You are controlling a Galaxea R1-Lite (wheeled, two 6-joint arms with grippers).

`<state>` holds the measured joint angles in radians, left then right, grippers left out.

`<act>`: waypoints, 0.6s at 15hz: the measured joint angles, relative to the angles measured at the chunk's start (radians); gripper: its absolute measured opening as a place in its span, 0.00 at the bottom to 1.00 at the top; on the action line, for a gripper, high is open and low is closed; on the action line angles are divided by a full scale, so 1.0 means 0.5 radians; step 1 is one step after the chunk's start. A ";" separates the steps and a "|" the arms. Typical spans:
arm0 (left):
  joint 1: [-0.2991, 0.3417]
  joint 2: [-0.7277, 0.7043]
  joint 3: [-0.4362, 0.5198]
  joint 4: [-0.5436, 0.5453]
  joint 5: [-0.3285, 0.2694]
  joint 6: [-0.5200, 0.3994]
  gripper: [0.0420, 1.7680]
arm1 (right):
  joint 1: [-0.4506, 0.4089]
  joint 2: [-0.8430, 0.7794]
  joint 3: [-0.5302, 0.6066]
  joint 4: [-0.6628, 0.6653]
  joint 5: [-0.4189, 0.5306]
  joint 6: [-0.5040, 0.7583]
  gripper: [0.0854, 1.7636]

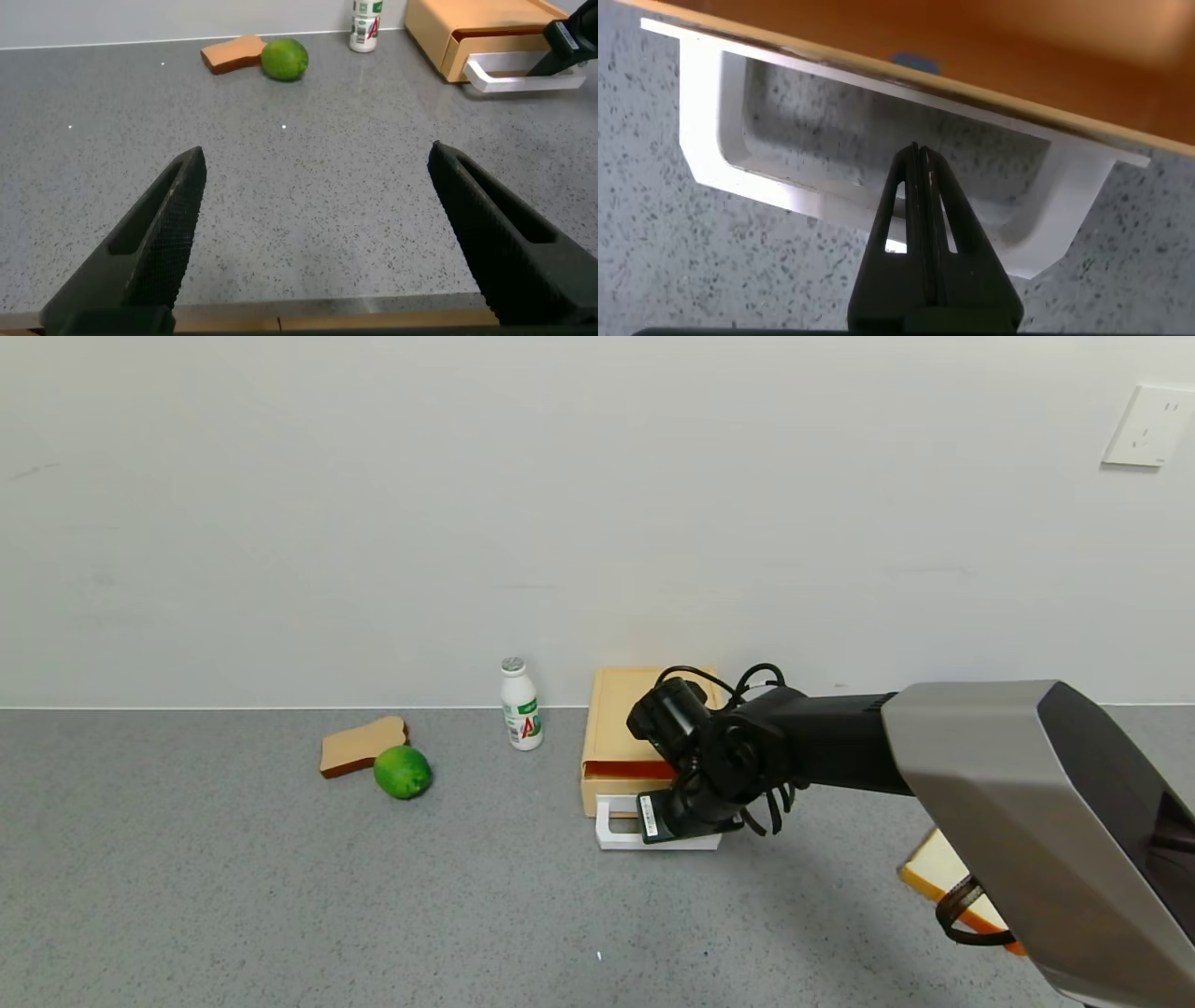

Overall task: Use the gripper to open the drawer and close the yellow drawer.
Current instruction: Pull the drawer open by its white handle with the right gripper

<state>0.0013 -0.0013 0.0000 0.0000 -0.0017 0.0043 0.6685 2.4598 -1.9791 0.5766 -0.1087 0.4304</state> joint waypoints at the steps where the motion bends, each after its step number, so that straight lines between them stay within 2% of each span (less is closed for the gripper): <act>1: 0.000 0.000 0.000 -0.002 0.000 0.001 0.97 | 0.013 -0.011 0.001 0.040 0.049 0.023 0.02; 9: 0.000 0.000 0.000 -0.001 0.000 0.001 0.97 | 0.094 -0.050 0.039 0.245 0.085 0.157 0.02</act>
<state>0.0013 -0.0013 0.0000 -0.0004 -0.0017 0.0047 0.7153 2.4347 -1.9598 0.6989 -0.0662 0.5089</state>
